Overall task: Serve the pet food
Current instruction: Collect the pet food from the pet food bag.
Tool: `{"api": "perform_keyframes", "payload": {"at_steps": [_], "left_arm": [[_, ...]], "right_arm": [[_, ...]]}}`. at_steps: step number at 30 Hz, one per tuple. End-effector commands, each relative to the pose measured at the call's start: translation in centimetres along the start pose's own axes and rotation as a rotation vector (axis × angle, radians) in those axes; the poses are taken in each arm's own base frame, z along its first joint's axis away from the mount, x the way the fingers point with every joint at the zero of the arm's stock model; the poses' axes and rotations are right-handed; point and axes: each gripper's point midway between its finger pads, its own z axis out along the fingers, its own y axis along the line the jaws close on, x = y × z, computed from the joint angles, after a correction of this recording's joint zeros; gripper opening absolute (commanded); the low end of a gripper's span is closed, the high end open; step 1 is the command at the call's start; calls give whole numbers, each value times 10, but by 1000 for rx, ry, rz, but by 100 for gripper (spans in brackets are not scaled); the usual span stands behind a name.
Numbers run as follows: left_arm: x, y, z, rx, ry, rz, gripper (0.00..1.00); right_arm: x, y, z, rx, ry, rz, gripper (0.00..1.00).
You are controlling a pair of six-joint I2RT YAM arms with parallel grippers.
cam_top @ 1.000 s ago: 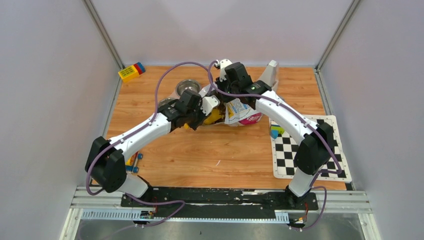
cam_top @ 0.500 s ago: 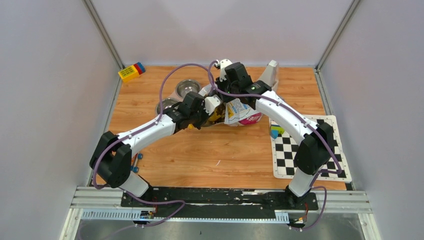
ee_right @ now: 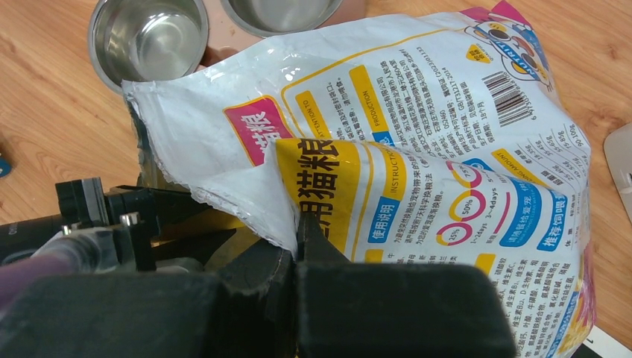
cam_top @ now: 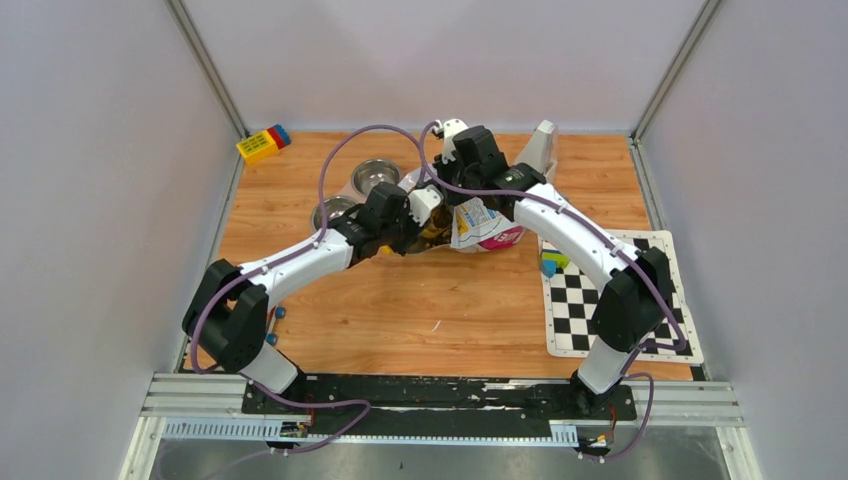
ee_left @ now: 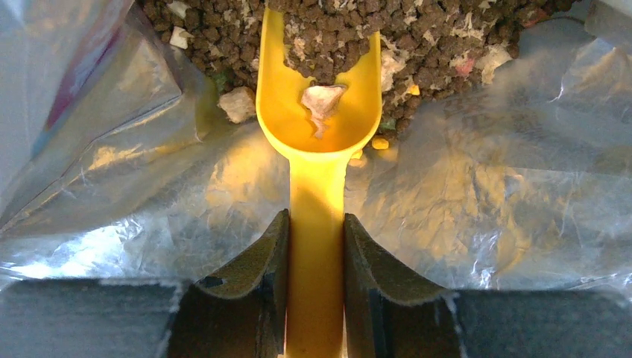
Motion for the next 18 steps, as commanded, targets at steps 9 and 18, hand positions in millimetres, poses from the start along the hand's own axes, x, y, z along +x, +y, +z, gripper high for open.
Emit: {"api": "perform_keyframes", "payload": {"at_steps": [9,18], "left_arm": [[-70,13,-34,2,-235,-15,0],[-79,7,-56,97,-272,-9,0]], "right_arm": [[-32,-10,-26,9,-127,24,0],[-30,-9,-26,-10,-123,22,0]]}}
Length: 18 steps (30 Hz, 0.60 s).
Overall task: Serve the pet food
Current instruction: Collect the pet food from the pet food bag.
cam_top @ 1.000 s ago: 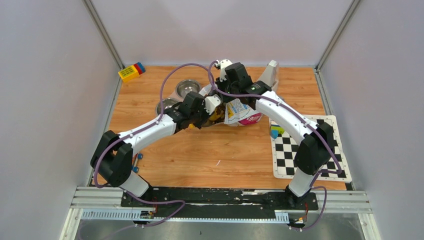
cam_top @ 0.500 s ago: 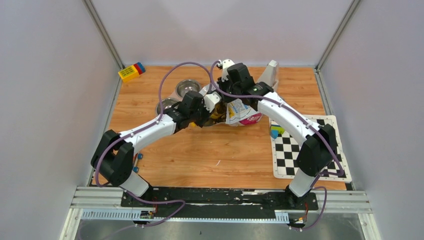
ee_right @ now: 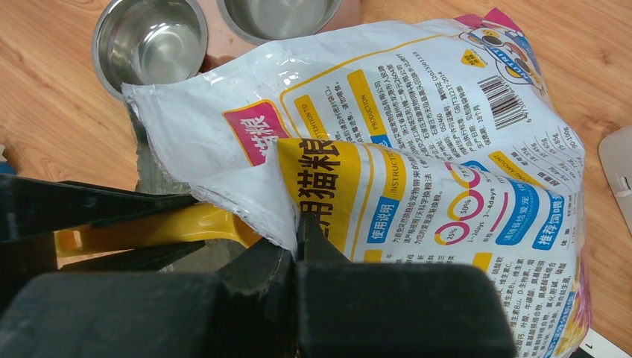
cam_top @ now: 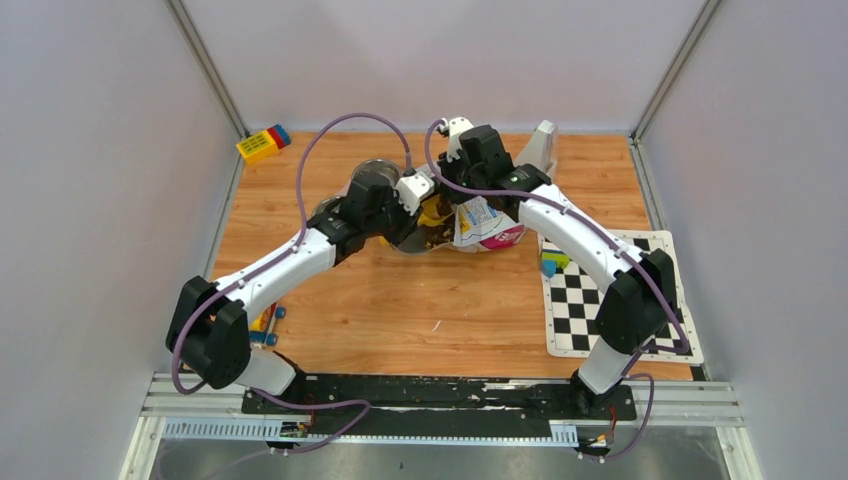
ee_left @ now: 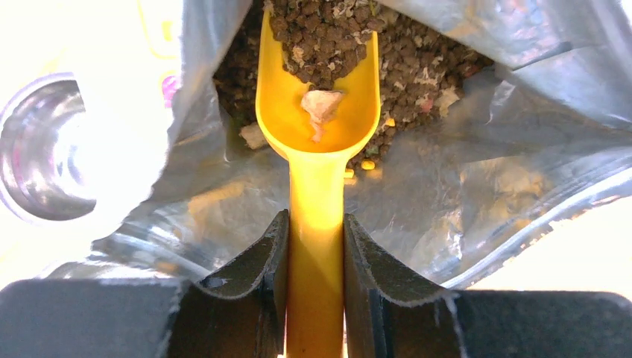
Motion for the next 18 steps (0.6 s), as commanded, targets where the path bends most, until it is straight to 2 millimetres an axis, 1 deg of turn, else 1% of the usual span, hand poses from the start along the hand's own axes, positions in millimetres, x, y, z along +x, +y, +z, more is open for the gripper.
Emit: {"api": "perform_keyframes", "payload": {"at_steps": [1,5,10,13,15,17,18], "left_arm": [[-53,0,-27,48,-156,25,0],[-55,3,-38,62,-168,26,0],[-49,7,-46,63,-162,29,0],[-43,6,-49,74,-154,41,0],[-38,9,-50,71,-153,45,0],[-32,10,-49,78,-155,49,0],[-25,8,-46,95,-147,51,0]], "right_arm": [[-30,-3,-23,-7,-100,14,0],[-33,-2,-25,-14,-109,17,0],[-38,-2,-28,-17,-121,16,0],[-41,-2,-29,-14,-129,12,0],[-43,-2,-30,-12,-132,11,0],[-44,-3,-30,-11,-134,10,0],[-44,-4,-30,-10,-135,9,0]]}}
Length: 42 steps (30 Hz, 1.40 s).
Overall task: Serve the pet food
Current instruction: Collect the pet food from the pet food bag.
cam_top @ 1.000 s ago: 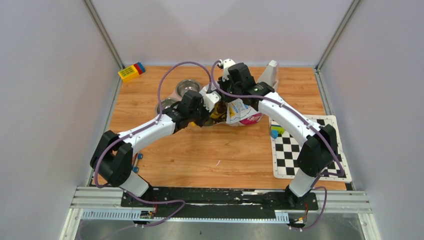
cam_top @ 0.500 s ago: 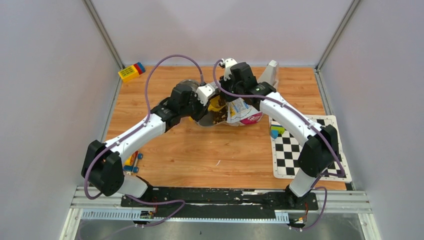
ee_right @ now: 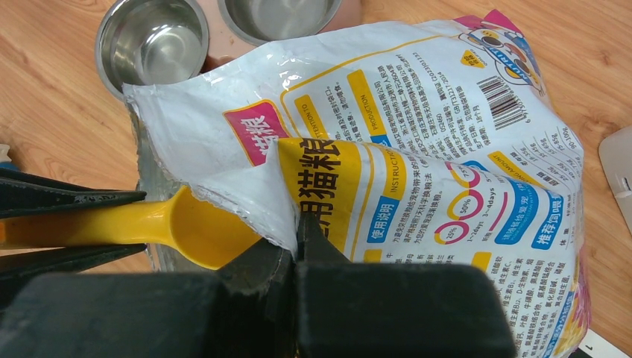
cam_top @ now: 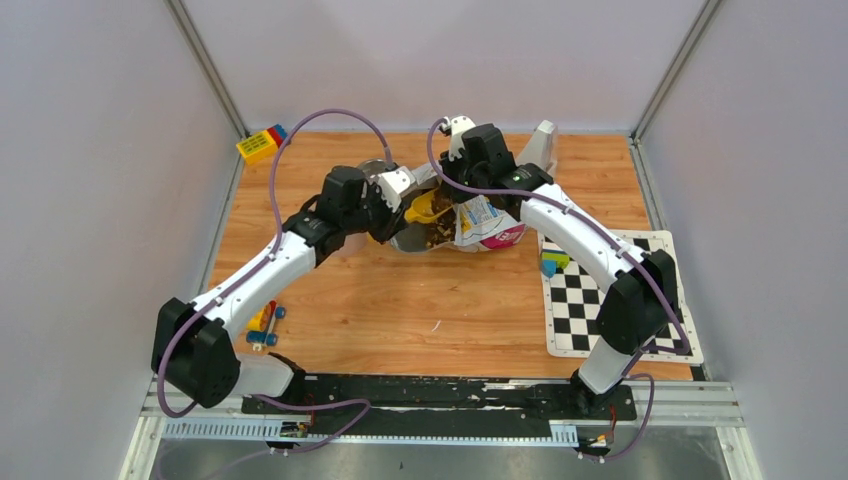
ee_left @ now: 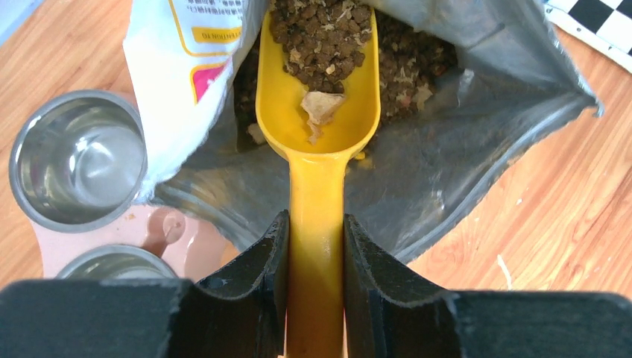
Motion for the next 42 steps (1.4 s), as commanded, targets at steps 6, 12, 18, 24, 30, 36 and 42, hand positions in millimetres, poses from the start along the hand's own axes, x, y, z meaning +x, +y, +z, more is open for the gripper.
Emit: {"api": "perform_keyframes", "payload": {"at_steps": [6,12,18,24,30,36,42], "left_arm": [[23,-8,-6,78,-39,86,0],[26,-14,-19,115,-58,91,0],[18,-11,-34,88,-102,124,0],[25,-14,-43,94,-123,159,0],[21,-11,-53,96,-146,161,0],[7,-12,-68,111,-166,176,0],[6,-16,-80,129,-151,200,0]], "right_arm": [[-43,-6,-27,9,-128,3,0],[-46,-9,-27,16,-131,-3,0],[-47,-15,-28,23,-135,-17,0],[-51,-20,-31,18,-143,-15,0],[-50,-21,-31,10,-141,-13,0],[-50,-25,-31,-1,-138,-8,0],[-50,-24,-30,-11,-136,-5,0]]}}
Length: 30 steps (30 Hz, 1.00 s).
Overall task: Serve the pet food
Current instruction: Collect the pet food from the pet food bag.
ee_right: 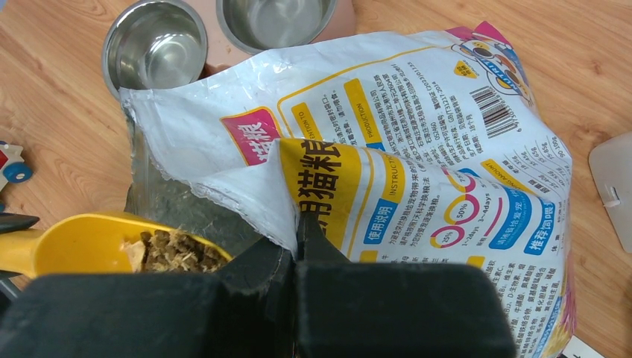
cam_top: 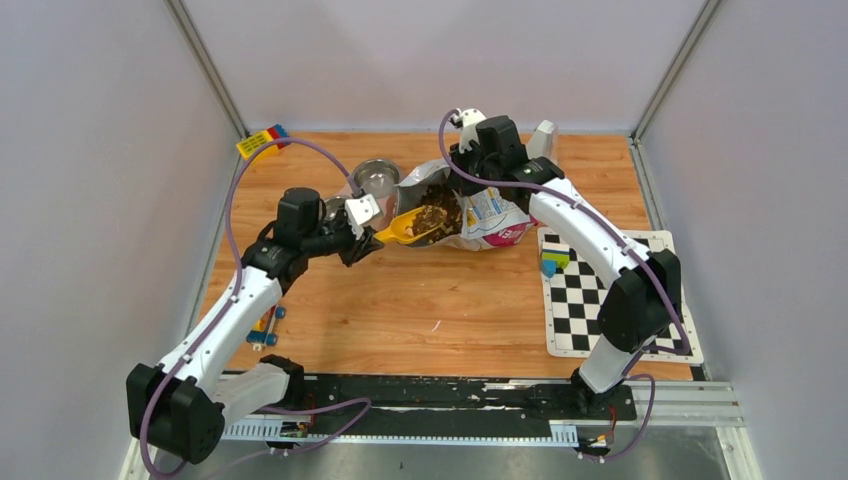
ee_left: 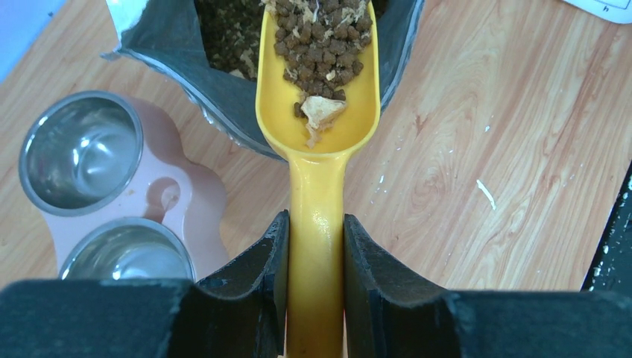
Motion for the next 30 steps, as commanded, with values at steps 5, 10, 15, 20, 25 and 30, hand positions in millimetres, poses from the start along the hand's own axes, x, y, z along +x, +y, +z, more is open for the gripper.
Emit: {"api": "perform_keyframes", "payload": {"at_steps": [5,10,15,20,25,30], "left_arm": [[-28,-8,-21,30,-48,87,0],[-30,-9,-26,24,-50,91,0],[-30,-9,-29,16,-47,93,0],[-32,-10,-34,15,-38,93,0],[-44,-11,-41,11,-53,93,0],[-52,-4,-47,-22,-66,75,0]], "right_arm": [[-42,-5,-25,18,-120,-20,0],[-42,-6,-23,22,-117,-19,0],[-43,-7,-25,24,-119,-21,0],[-43,-8,-25,34,-119,-25,0],[-42,-11,-22,47,-116,-24,0],[-42,-13,-22,53,-114,-26,0]]}}
